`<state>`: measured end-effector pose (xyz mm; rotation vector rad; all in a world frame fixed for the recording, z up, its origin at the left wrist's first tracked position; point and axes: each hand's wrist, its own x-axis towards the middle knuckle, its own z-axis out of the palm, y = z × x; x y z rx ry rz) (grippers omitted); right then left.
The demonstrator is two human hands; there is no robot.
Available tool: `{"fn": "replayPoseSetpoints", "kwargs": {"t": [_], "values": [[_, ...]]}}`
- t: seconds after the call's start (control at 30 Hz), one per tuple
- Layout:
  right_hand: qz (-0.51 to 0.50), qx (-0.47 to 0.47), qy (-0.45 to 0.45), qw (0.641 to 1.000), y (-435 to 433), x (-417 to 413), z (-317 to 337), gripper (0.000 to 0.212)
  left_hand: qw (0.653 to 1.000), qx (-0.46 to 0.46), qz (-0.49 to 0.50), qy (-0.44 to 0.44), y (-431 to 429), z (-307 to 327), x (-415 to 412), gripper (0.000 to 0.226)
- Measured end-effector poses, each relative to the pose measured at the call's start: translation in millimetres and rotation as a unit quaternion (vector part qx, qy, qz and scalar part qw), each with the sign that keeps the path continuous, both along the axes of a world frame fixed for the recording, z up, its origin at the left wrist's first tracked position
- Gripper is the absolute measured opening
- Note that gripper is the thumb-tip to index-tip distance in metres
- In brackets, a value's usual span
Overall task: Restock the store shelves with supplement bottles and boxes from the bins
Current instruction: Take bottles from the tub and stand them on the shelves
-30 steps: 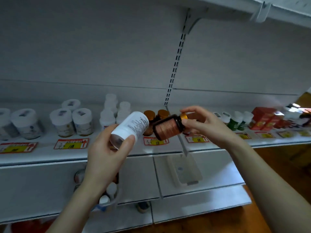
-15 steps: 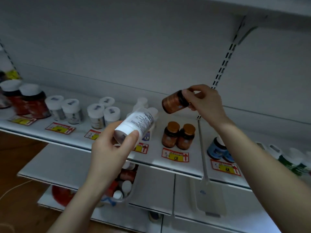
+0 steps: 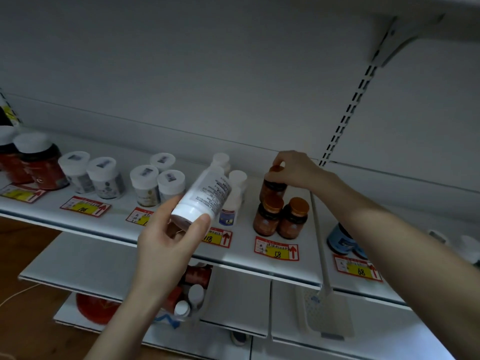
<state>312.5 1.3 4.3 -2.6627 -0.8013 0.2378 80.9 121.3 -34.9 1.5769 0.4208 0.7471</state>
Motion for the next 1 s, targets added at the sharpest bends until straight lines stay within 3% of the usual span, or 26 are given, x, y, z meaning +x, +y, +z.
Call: {"fn": "replayPoseSetpoints", "kwargs": {"t": [0.23, 0.33, 0.43, 0.53, 0.63, 0.67, 0.73, 0.83, 1.0], "values": [[-0.015, -0.020, 0.048, 0.999, 5.8, 3.9, -18.1, 0.046, 0.999, -0.027, -0.040, 0.008, 11.1, -3.5, 0.3, 0.033], [-0.017, -0.035, 0.055, 0.998, 6.8, 4.4, -25.0, 0.050, 0.993, -0.094, -0.067, 0.010, 18.5, -6.3, 3.4, 0.021], [-0.012, -0.049, 0.055, 0.997, 6.6, 4.8, -24.6, 0.054, 0.979, -0.179, -0.095, 0.004, 25.7, -11.4, 5.1, 0.040], [-0.011, -0.085, 0.026, 0.996, 4.8, 3.2, -18.1, 0.060, 0.970, -0.217, -0.108, 0.002, 28.1, -9.1, 6.9, 0.039], [-0.023, 0.055, -0.033, 0.998, 10.4, -11.9, 1.5, 0.042, 0.959, -0.259, -0.114, 0.003, 29.8, -4.7, 11.0, 0.041], [-0.017, 0.128, -0.023, 0.991, 13.7, -20.6, 10.2, 0.033, 0.954, -0.275, -0.118, 0.004, 29.9, -2.6, 12.6, 0.042], [0.013, 0.239, 0.081, 0.968, 19.9, -42.1, 27.9, 0.027, 0.947, -0.293, -0.134, 0.004, 30.3, 4.4, 16.1, 0.036], [0.096, 0.246, 0.186, 0.946, 24.7, -68.8, 42.4, 0.031, 0.940, -0.305, -0.149, 0.002, 31.4, 11.2, 22.5, 0.031], [0.142, 0.268, 0.156, 0.940, 28.0, -81.8, 41.8, 0.024, 0.944, -0.283, -0.167, -0.002, 39.1, 23.9, 26.7, 0.042]]}}
